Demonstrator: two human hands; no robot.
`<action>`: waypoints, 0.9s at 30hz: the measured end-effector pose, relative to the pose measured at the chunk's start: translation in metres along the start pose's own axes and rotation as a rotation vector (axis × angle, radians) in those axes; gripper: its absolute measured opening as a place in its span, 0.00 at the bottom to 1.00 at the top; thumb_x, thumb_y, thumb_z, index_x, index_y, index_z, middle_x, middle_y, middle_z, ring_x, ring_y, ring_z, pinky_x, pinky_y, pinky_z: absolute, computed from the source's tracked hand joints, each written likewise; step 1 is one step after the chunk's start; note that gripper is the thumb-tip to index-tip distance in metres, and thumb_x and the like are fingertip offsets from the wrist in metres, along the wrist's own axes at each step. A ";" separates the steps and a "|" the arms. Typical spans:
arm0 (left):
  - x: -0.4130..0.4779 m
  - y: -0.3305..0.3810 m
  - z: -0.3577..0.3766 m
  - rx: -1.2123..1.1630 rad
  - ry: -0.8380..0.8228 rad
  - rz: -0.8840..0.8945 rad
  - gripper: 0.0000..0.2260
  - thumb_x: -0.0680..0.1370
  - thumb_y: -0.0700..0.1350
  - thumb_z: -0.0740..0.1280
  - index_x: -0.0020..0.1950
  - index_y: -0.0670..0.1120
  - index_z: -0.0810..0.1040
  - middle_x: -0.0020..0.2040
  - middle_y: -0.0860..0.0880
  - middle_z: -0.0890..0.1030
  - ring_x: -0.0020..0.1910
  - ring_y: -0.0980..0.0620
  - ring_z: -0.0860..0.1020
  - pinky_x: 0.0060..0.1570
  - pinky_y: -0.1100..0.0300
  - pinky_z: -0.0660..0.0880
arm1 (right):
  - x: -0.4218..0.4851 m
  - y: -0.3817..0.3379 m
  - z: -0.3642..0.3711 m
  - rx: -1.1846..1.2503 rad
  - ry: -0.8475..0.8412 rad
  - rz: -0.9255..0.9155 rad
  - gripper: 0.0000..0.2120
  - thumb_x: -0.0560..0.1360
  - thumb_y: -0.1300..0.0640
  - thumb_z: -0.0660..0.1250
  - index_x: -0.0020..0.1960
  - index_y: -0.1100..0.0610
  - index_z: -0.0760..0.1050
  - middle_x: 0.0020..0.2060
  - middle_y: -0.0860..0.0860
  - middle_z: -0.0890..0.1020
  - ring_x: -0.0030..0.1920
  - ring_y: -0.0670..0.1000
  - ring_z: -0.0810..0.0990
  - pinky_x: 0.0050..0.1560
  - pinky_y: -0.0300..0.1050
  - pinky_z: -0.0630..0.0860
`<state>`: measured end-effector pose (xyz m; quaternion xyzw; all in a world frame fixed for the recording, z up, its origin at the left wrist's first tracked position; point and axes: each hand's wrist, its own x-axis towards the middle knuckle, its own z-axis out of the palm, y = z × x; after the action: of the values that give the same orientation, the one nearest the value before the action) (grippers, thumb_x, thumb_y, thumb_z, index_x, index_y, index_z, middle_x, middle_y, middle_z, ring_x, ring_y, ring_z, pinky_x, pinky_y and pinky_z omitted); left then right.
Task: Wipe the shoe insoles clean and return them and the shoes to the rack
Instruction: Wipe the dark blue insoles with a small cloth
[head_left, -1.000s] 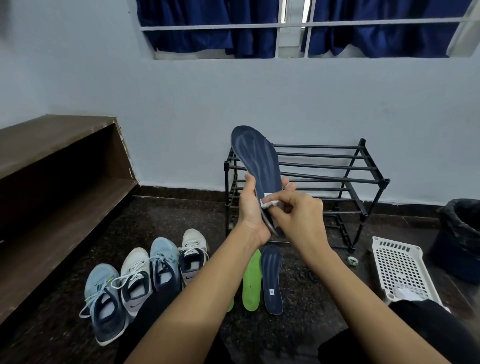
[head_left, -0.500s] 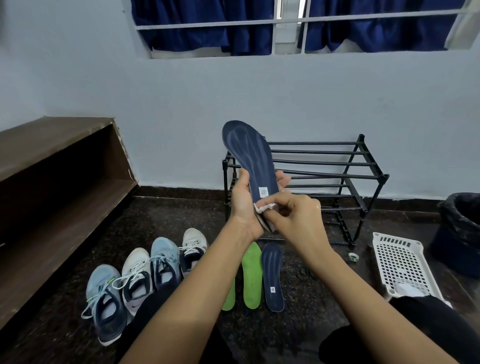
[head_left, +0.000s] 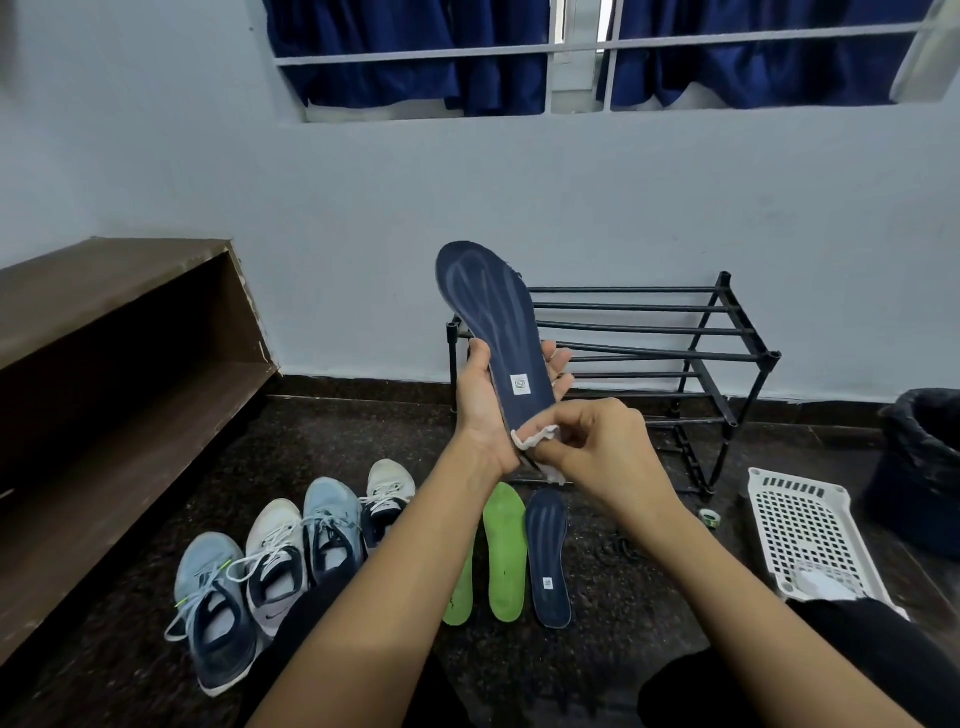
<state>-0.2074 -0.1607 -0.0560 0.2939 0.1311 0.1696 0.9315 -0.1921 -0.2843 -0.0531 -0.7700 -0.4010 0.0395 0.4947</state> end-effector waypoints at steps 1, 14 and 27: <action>0.000 -0.002 0.000 0.009 0.010 0.006 0.30 0.81 0.64 0.51 0.54 0.39 0.78 0.44 0.43 0.83 0.48 0.46 0.82 0.57 0.51 0.75 | 0.000 0.001 0.001 -0.007 0.024 0.000 0.11 0.68 0.65 0.72 0.39 0.48 0.83 0.29 0.48 0.82 0.29 0.43 0.78 0.32 0.30 0.72; -0.005 -0.003 0.004 0.058 0.045 -0.039 0.31 0.81 0.64 0.51 0.49 0.38 0.79 0.41 0.43 0.84 0.46 0.48 0.82 0.59 0.52 0.74 | 0.003 0.001 0.006 -0.025 0.076 -0.009 0.10 0.69 0.65 0.71 0.41 0.50 0.83 0.28 0.42 0.80 0.29 0.39 0.77 0.34 0.27 0.70; -0.013 -0.019 0.007 0.138 0.059 -0.101 0.33 0.78 0.68 0.54 0.47 0.39 0.82 0.44 0.44 0.85 0.41 0.50 0.85 0.46 0.55 0.79 | 0.009 0.004 0.008 -0.024 0.214 -0.075 0.10 0.69 0.68 0.70 0.42 0.54 0.84 0.36 0.45 0.83 0.42 0.31 0.75 0.43 0.20 0.67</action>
<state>-0.2126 -0.1839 -0.0594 0.3452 0.1845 0.1215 0.9122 -0.1870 -0.2732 -0.0573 -0.7600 -0.3750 -0.0661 0.5267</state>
